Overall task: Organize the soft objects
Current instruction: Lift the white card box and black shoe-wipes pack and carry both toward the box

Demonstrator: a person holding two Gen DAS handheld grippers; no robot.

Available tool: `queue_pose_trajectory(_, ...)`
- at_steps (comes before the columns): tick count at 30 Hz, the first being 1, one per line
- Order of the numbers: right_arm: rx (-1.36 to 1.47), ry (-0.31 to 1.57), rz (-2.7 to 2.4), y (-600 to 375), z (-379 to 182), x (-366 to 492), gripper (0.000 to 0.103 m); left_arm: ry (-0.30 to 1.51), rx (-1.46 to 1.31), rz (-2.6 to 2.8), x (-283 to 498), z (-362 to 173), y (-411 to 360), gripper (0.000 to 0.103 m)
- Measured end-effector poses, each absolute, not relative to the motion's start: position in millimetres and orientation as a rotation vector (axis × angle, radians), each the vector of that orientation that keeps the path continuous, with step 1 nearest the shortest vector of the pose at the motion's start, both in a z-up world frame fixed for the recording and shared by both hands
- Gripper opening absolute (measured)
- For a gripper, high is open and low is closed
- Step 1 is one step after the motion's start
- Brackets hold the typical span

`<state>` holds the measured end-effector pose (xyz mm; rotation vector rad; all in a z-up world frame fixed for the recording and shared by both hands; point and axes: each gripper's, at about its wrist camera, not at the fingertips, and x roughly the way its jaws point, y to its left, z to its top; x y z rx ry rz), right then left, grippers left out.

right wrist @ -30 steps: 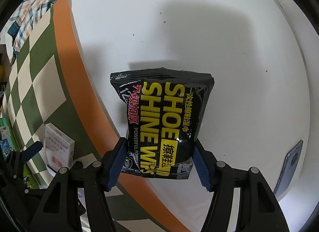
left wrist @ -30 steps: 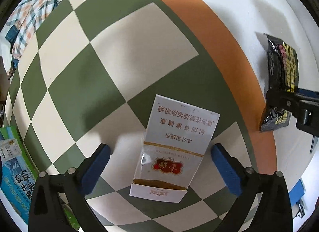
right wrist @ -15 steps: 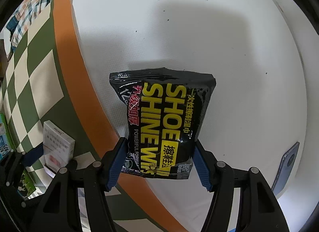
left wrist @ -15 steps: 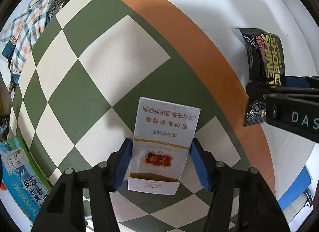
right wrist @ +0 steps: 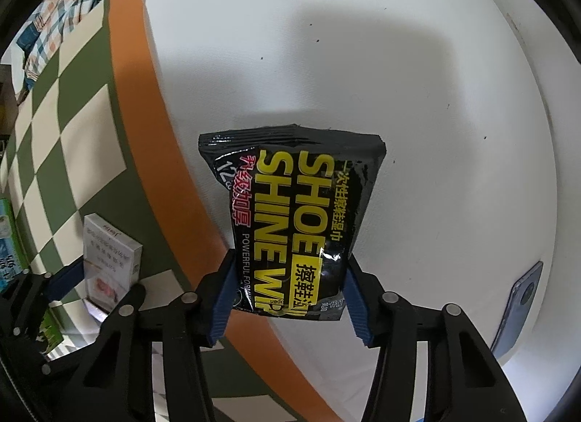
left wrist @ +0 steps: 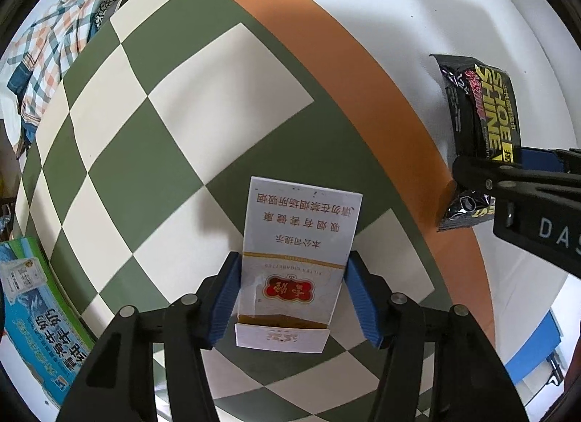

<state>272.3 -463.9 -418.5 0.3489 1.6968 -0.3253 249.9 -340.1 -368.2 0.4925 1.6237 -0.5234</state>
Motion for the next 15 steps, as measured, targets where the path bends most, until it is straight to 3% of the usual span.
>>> queue_pose_trajectory(15,0.361,1.587,-0.217,-434.7,-352.4,247.5,0.054,1.526,0.222,-0.569,242.2,-282.4,-254.6,0.054)
